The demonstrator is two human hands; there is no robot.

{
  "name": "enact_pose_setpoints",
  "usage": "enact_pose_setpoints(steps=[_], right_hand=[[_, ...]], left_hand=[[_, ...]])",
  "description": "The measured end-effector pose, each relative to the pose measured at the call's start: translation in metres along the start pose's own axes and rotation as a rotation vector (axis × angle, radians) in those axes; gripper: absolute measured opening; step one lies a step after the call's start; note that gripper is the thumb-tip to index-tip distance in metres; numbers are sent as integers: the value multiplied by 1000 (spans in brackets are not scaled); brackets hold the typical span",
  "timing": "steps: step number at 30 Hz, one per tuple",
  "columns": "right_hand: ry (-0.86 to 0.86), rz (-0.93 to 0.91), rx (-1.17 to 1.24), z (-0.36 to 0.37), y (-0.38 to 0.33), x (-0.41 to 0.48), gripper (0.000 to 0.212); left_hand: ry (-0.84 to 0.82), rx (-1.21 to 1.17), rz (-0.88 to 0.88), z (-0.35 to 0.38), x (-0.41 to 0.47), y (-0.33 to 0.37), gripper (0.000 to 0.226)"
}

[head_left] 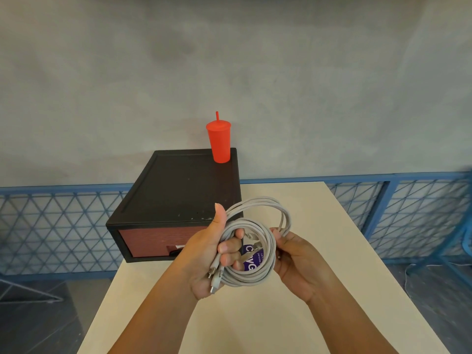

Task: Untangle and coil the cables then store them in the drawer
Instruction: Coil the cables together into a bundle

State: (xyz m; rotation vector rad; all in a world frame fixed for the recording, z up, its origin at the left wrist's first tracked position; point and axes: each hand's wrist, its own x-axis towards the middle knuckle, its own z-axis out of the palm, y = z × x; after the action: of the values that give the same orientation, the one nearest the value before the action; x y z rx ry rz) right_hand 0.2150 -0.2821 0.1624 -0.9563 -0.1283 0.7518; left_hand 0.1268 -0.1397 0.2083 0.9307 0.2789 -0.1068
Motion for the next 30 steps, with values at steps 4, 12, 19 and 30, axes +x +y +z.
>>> enact_pose_setpoints(steps=[4, 12, 19, 30], right_hand=[[-40, -57, -126, 3, -1, -2, 20], [-45, -27, -67, 2, 7, -2, 23], [-77, 12, -231, -4, 16, 1, 22], [178, 100, -792, -24, 23, 14, 12]], left_hand=[[39, 22, -13, -3, 0, -1, 53], [107, 91, -12, -8, 2, -2, 53], [123, 109, 4, -8, 1, -8, 54], [181, 128, 24, -12, -3, -8, 52]])
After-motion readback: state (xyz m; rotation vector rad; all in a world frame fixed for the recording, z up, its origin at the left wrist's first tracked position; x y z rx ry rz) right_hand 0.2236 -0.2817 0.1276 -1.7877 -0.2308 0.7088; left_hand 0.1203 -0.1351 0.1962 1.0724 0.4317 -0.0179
